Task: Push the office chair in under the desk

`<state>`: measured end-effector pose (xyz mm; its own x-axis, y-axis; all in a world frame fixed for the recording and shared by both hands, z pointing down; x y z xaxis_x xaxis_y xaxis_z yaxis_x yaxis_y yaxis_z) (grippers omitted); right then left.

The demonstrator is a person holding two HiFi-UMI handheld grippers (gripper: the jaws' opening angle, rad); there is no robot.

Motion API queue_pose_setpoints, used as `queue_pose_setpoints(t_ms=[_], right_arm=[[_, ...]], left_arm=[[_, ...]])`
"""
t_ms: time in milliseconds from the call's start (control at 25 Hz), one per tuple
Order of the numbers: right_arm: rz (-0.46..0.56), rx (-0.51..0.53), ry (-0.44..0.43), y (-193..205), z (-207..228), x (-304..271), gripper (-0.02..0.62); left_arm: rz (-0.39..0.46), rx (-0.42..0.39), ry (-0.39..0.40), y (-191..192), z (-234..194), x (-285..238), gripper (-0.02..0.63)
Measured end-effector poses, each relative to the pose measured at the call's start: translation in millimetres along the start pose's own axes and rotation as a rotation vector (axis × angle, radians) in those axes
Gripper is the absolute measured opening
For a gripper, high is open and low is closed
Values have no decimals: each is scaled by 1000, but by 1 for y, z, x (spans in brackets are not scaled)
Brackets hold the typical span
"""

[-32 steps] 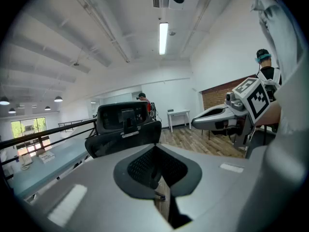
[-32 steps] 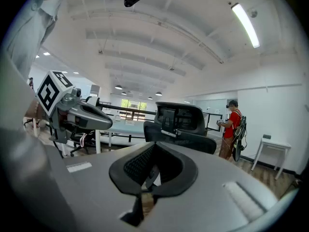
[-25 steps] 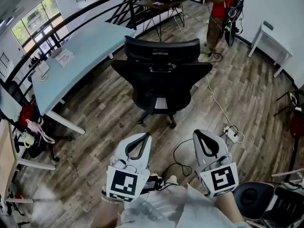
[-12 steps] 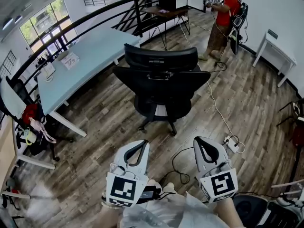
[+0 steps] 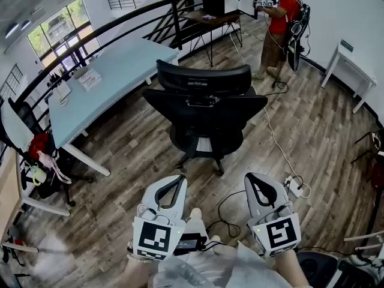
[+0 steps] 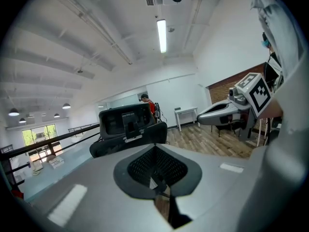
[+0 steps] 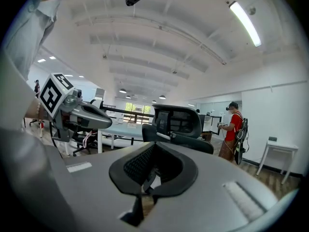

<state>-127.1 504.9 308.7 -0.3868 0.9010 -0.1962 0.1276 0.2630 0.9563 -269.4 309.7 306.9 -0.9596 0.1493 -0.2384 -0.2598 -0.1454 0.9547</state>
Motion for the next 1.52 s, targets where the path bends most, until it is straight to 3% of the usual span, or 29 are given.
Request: queue_pose_setpoints(t_ms=[520, 880, 1160, 1520], right_arm=[[-5, 27, 86, -24, 28, -90, 8], [-28, 42, 137, -35, 33, -150, 8], [-86, 35, 187, -38, 34, -171, 8], [-115, 85, 237, -36, 55, -176, 8]], left_arm=[[50, -47, 49, -10, -83, -81, 3], [35, -51, 100, -8, -140, -128, 3], [61, -83, 136, -4, -165, -150, 5], [57, -98, 99, -7, -185, -163, 5]])
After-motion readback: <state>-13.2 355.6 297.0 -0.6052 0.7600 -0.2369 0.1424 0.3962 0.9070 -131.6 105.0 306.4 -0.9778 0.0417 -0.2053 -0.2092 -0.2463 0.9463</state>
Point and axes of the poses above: the fingertips, and each gripper's own axes: x backward along the fingers, z to its right, y out of its underside, the point moved 10 cm from there along x, backward along the fingers, and after that the axes turned 3 degrees about x, right-handed, at the moved point
